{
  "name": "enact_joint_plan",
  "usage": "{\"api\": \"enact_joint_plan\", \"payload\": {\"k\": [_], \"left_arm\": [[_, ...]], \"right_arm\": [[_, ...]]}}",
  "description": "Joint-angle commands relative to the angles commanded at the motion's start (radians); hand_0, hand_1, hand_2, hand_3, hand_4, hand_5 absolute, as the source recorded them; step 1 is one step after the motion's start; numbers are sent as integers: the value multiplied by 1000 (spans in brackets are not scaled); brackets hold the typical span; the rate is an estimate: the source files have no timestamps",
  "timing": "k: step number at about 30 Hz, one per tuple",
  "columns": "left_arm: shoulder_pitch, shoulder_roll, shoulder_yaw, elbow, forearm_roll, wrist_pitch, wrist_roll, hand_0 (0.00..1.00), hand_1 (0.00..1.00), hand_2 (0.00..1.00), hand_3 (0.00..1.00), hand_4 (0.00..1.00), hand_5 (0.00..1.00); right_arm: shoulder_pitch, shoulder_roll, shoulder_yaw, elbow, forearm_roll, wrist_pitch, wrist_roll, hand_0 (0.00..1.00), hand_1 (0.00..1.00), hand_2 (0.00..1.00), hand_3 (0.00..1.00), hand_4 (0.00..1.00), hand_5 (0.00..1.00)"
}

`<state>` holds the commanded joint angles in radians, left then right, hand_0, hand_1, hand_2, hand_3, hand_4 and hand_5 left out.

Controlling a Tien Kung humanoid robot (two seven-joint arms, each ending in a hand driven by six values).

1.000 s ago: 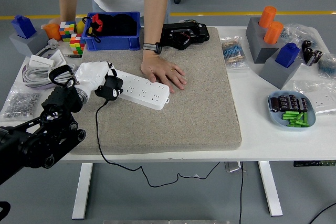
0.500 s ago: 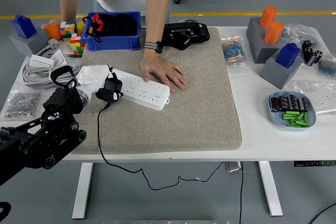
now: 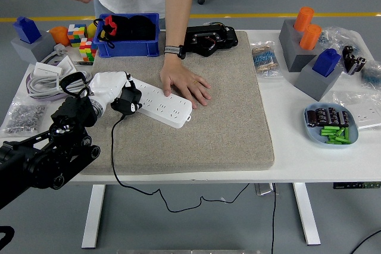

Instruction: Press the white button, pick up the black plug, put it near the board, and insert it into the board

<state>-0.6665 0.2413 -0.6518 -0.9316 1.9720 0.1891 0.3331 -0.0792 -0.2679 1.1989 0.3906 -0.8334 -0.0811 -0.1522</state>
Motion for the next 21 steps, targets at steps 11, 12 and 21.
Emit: {"api": "enact_joint_plan", "payload": {"k": [11,12,21], "left_arm": [[-32,8,16,22,-25,-78,49,167,242,267,444,606,2],[-35,9,18,22,-27,-82,51,167,242,267,444,606,2],[-50,6,44,24,-40,-98,54,167,242,268,444,610,2]], "right_arm": [[2,-1,3,0,1,0,0,711,675,668,616,662,373],[2,-1,3,0,0,0,0,711,675,668,616,662,373],[4,0,2,1,1,0,0,711,676,668,616,662,373]]}}
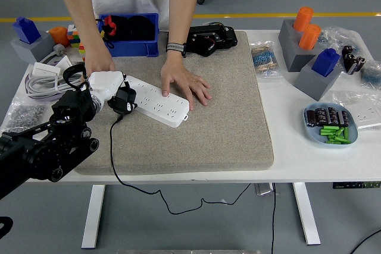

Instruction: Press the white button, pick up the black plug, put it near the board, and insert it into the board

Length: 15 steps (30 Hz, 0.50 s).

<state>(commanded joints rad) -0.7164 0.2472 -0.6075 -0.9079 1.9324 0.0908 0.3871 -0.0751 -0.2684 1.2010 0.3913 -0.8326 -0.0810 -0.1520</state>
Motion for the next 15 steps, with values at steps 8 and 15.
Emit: {"api": "enact_joint_plan", "payload": {"k": [8,15], "left_arm": [[-4,1,5,-1,-12,4,-23,212,401,409,581,813,2],[-5,0,4,-2,-21,28,-52,349,601,559,705,901,2]], "right_arm": [[-1,-1,-1,-1,0,0,0,711,675,667,616,662,373],[0,0,1,-1,-1,0,0,711,675,667,616,662,372]]}}
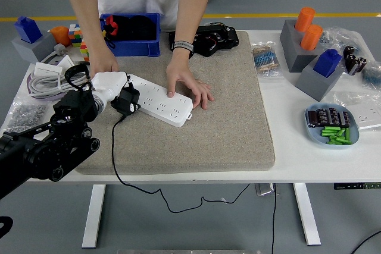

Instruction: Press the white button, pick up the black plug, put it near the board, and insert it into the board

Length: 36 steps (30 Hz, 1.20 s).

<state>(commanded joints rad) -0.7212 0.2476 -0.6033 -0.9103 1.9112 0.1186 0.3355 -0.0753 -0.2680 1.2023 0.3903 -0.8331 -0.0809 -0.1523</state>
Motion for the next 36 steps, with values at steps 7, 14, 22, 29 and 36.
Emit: {"api": "enact_joint_plan", "payload": {"k": [7,14,22,29,36], "left_arm": [[2,1,-2,0,1,17,-13,483,716,664,783,928,40],[4,1,-8,-5,-35,21,-33,912,969,953,947,998,321],[13,5,-38,-40,-95,60,-94,991,998,998,998,998,689],[73,33,-115,-166,-91,183,-226,998,998,998,998,998,864],[194,103,-168,-272,-138,328,-436,975,969,894,891,961,747]], "right_arm": [[-1,1,0,0,-1,0,0,711,675,667,615,662,372],[-1,0,-1,-1,-1,0,0,711,675,667,615,662,373],[-1,1,-1,-1,0,0,0,711,674,667,615,662,373],[-1,0,2,0,-2,0,0,711,674,667,615,662,373],[-5,3,7,-1,-5,1,0,711,674,667,615,662,373]]}}
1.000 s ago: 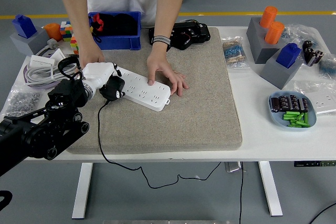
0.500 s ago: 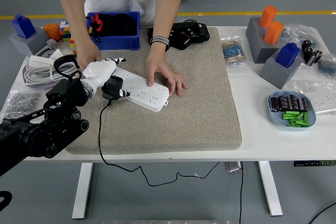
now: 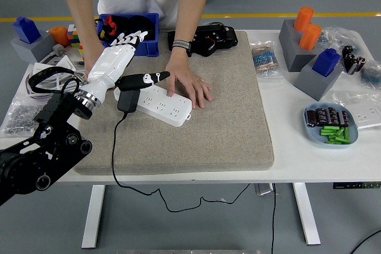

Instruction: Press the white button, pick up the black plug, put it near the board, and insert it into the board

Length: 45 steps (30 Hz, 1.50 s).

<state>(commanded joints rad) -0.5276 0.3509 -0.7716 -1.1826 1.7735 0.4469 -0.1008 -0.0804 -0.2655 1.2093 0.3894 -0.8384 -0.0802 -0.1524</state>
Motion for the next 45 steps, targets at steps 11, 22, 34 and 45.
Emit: {"api": "enact_joint_plan", "payload": {"k": [11,22,34,45], "left_arm": [[121,54,2,51,32,-68,-16,968,966,885,884,927,788],[117,51,19,95,55,-91,6,969,965,885,877,919,775],[91,43,37,128,67,-106,24,969,963,883,873,892,745],[51,25,70,157,56,-112,27,963,957,878,859,879,762]], "right_arm": [[0,0,6,1,-2,0,0,711,673,668,616,662,372],[4,-2,1,1,0,-1,0,711,673,668,616,662,372],[6,-5,-9,1,2,0,0,711,674,668,616,662,373],[8,-9,-16,1,4,0,-1,711,674,667,615,661,373]]}}
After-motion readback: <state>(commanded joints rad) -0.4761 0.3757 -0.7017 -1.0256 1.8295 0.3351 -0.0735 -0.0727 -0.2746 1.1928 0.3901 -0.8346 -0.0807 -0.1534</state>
